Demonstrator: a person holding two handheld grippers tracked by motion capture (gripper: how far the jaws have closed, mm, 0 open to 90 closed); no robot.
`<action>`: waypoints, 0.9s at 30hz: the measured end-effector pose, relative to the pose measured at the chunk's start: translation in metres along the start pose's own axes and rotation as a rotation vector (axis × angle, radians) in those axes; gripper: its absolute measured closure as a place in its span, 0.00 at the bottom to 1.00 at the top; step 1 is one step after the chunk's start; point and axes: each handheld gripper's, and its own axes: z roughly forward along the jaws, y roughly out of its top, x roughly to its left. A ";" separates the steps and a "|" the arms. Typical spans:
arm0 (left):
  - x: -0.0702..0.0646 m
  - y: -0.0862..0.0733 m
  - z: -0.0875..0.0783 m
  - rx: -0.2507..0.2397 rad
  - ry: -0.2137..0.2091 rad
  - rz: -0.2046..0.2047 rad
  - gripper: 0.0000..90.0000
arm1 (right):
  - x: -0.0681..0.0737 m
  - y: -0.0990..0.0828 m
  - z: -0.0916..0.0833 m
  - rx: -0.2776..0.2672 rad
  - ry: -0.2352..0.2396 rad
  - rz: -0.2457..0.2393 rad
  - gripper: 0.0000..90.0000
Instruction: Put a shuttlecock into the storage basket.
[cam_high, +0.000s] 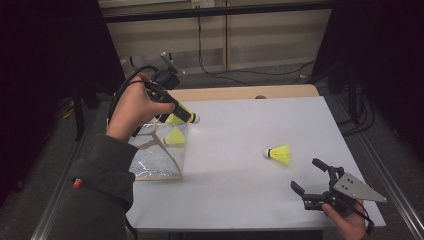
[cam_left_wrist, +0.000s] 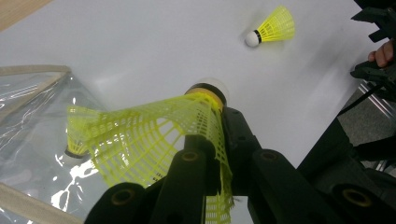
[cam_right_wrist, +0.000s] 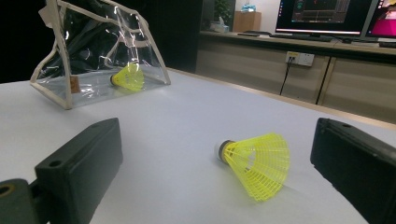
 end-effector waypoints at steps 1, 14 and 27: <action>0.000 0.000 0.000 0.001 0.000 -0.001 0.96 | 0.000 0.000 0.000 0.000 0.000 -0.001 0.02; 0.007 -0.002 -0.008 -0.008 0.013 -0.017 0.97 | 0.000 0.000 0.000 -0.001 0.001 0.001 0.02; 0.013 -0.004 -0.014 -0.017 0.040 -0.034 0.97 | 0.000 0.000 0.000 -0.001 0.000 0.002 0.02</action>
